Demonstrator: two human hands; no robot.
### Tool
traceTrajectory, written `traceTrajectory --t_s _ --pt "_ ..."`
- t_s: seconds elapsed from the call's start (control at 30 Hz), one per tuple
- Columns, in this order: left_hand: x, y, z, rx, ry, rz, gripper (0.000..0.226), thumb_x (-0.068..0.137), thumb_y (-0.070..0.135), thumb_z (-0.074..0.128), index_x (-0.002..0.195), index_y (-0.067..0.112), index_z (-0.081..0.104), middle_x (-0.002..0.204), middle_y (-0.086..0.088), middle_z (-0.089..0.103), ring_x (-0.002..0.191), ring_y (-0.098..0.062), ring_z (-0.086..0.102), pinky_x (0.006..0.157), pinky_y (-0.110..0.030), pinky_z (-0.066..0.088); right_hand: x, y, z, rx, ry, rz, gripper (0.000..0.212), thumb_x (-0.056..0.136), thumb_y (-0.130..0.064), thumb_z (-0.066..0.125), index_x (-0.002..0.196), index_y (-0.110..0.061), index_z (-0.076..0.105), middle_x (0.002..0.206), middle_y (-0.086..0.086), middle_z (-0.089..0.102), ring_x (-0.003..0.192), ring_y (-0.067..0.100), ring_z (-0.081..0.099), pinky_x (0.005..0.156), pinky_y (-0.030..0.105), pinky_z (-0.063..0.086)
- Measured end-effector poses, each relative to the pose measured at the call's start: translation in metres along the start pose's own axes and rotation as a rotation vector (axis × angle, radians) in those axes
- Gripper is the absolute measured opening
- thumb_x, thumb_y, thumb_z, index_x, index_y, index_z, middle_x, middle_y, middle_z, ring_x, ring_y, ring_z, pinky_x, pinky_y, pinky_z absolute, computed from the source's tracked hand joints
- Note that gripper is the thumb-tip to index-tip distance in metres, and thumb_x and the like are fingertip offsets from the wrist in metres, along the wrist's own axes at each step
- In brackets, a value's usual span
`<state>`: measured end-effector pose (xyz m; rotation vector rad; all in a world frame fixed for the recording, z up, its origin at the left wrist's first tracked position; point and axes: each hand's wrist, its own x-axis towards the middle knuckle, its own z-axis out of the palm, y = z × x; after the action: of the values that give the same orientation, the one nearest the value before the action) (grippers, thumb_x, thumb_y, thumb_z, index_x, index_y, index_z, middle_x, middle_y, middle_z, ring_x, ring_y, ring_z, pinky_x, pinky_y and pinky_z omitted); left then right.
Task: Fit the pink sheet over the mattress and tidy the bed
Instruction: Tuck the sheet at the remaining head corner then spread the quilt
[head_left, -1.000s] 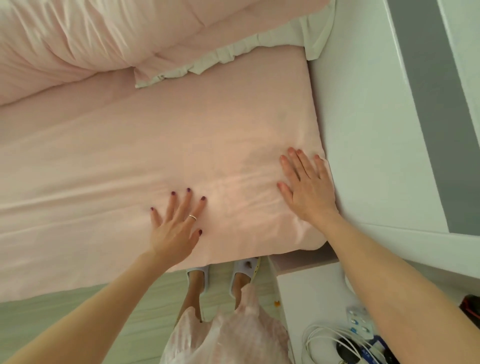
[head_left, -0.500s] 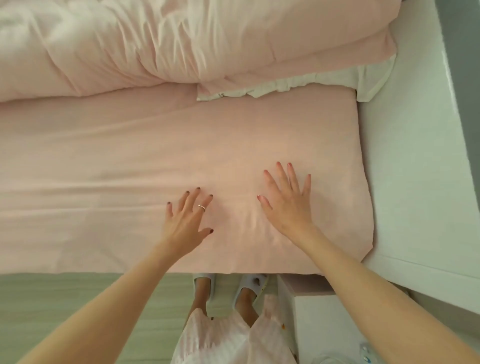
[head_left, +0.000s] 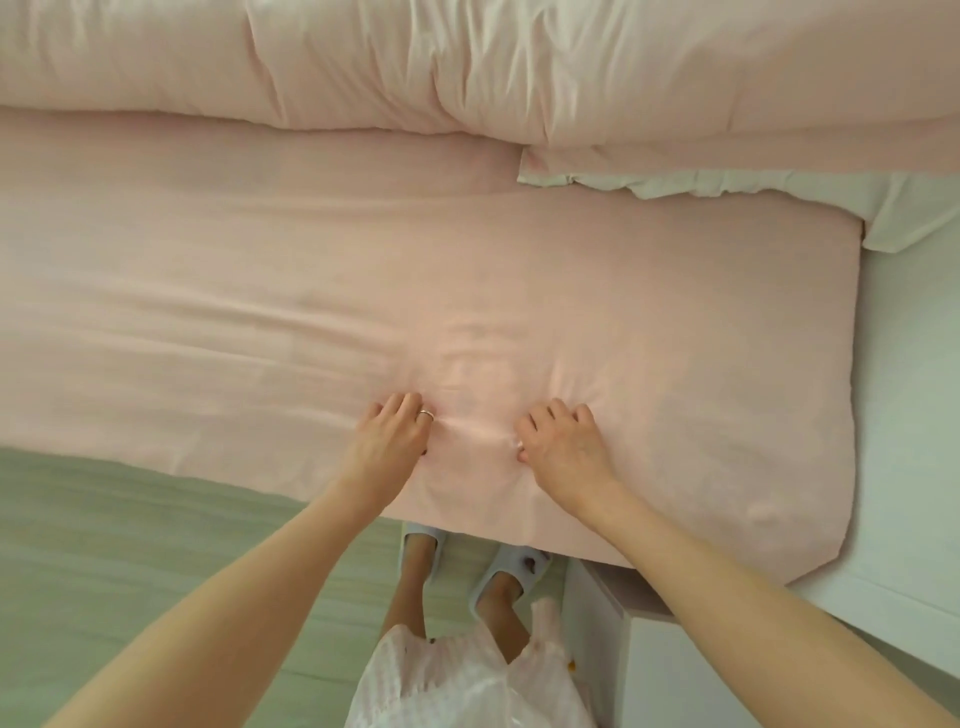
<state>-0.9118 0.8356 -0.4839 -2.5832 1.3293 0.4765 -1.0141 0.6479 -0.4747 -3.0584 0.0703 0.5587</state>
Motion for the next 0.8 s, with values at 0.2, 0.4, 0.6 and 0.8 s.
traceTrajectory --t_s 0.2,0.4,0.6,0.8 --pt "0.015 0.0 -0.017 -0.186 -0.081 -0.063 0.015 0.072 0.008 0.075 0.079 0.003 0.063 0.082 -0.01 0.062 0.082 -0.026 0.062 0.059 -0.03 0.045 0.013 0.009 -0.008 0.216 -0.201 -0.068 0.023 0.091 -0.028 0.054 0.107 -0.012 0.055 0.115 0.005 0.057 0.112 0.023 0.048 0.09 0.031 0.035" --pt "0.011 -0.006 -0.014 -0.508 -0.219 -0.171 0.019 0.082 -0.007 0.046 0.087 0.001 0.063 0.098 -0.011 0.067 0.09 -0.032 0.061 0.074 -0.037 0.049 0.013 0.014 -0.016 0.37 -0.298 -0.048 0.014 0.089 -0.023 0.057 0.082 -0.02 0.045 0.107 0.007 0.062 0.106 0.022 0.05 0.082 0.027 0.033" --pt "0.009 -0.006 -0.009 -0.488 -0.267 -0.126 0.016 0.084 -0.001 0.048 0.089 0.003 0.063 0.1 -0.008 0.067 0.092 -0.032 0.06 0.076 -0.041 0.049 0.003 0.013 -0.023 0.458 -0.363 0.037 0.015 0.091 -0.021 0.057 0.081 -0.016 0.047 0.102 0.01 0.063 0.09 0.022 0.052 0.077 0.028 0.04" --pt "-0.025 0.021 0.004 -0.205 -0.117 0.127 0.052 0.043 0.035 0.091 0.084 0.016 0.066 0.088 0.001 0.065 0.079 -0.019 0.065 0.065 -0.026 0.052 -0.03 0.016 -0.009 0.104 -0.254 -0.096 0.049 0.073 -0.045 0.071 0.107 -0.013 0.056 0.106 0.004 0.059 0.096 0.024 0.056 0.078 0.035 0.046"
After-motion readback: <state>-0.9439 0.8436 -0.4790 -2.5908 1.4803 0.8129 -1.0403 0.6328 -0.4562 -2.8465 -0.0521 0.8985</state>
